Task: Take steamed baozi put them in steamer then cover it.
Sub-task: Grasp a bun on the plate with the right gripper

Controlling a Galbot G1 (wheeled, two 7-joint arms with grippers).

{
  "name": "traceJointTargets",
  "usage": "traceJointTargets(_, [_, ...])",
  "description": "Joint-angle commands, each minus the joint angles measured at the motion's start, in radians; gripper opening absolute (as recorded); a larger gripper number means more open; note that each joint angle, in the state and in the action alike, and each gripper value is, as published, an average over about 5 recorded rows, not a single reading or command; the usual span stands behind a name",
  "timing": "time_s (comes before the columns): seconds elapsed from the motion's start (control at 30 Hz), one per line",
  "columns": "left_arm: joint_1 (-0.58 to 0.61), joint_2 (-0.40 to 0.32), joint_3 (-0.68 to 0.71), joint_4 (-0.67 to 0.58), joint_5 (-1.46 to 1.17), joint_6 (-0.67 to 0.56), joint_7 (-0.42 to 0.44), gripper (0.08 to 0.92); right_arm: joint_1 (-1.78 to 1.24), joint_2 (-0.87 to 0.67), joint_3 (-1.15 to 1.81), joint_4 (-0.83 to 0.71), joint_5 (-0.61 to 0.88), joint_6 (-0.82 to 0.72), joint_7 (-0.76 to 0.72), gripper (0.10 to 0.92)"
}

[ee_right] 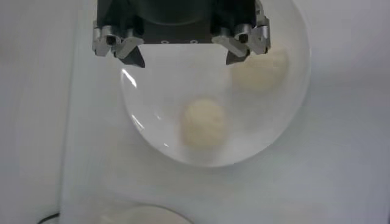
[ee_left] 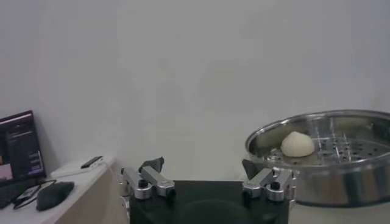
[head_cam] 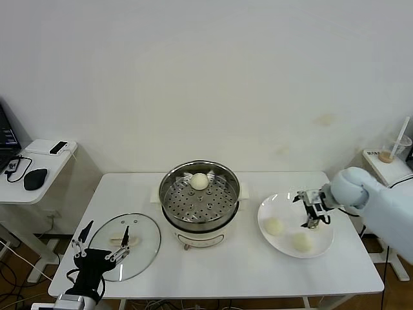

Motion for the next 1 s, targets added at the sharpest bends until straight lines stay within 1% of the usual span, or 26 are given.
traceJointTargets(0.03, [0.0, 0.0, -0.009, 0.004, 0.004, 0.005, 0.002, 0.823, -0.042, 0.139, 0.012, -0.088, -0.02, -0.016, -0.021, 0.823])
traceJointTargets(0.2, [-0.004, -0.004, -0.01, 0.008, 0.006, 0.01, 0.003, 0.823, -0.039, 0.171, -0.006, -0.108, -0.04, -0.023, -0.035, 0.823])
traceJointTargets(0.5, [-0.006, -0.004, -0.014, 0.025, 0.005, 0.009, 0.001, 0.823, -0.036, 0.214, -0.022, -0.158, -0.062, -0.035, -0.013, 0.823])
traceJointTargets(0.77, [-0.004, -0.004, -0.021, 0.021, 0.003, 0.01, 0.0, 0.823, -0.034, 0.224, -0.032, -0.174, -0.082, -0.044, -0.013, 0.819])
traceJointTargets(0.87, [-0.002, -0.005, -0.022, 0.021, 0.002, 0.009, 0.0, 0.823, -0.031, 0.226, -0.032, -0.18, -0.083, -0.048, -0.012, 0.799])
traceJointTargets(1.0, [-0.002, -0.006, -0.023, 0.021, 0.003, 0.009, -0.001, 0.823, -0.026, 0.228, -0.029, -0.187, -0.086, -0.052, -0.012, 0.753])
